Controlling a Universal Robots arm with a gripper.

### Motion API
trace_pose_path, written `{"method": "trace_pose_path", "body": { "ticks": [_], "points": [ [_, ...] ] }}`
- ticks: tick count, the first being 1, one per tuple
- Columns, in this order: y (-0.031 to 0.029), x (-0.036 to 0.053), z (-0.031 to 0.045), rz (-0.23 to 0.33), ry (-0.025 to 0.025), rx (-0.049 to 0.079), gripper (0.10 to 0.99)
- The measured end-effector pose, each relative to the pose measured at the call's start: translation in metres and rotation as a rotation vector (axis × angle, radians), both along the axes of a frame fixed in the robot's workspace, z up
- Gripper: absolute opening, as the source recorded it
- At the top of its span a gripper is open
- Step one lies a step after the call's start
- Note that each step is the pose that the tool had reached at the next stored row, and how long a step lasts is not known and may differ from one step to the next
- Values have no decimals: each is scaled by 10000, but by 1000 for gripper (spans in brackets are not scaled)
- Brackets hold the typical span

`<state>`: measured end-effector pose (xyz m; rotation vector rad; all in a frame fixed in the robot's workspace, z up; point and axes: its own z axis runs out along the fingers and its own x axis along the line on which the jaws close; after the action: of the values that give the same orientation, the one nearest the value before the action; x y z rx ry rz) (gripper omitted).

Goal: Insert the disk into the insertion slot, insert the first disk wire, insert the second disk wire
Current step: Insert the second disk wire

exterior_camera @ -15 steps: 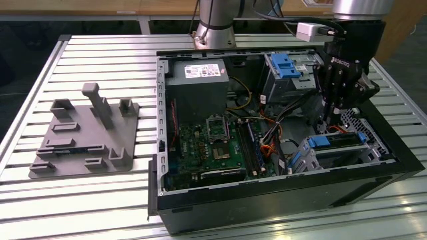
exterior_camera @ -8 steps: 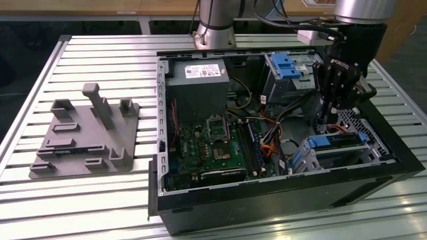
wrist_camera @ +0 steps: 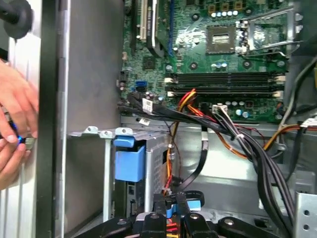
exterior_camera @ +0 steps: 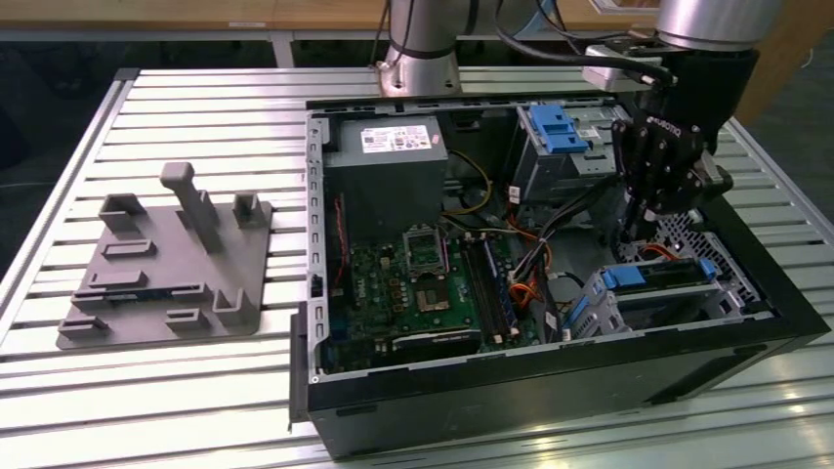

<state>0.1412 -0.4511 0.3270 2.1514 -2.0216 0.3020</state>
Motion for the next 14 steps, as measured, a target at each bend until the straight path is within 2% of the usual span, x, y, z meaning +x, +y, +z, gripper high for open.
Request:
{"method": "trace_pose_path", "body": {
  "ticks": [4, 7, 13, 14],
  "points": [
    [0, 7, 0, -132, -23, 317, 200],
    [0, 13, 0, -236, -37, 495, 200],
    [-5, 46, 17, -353, -38, 561, 200],
    [-7, 66, 22, -355, -18, 559, 200]
  ]
}}
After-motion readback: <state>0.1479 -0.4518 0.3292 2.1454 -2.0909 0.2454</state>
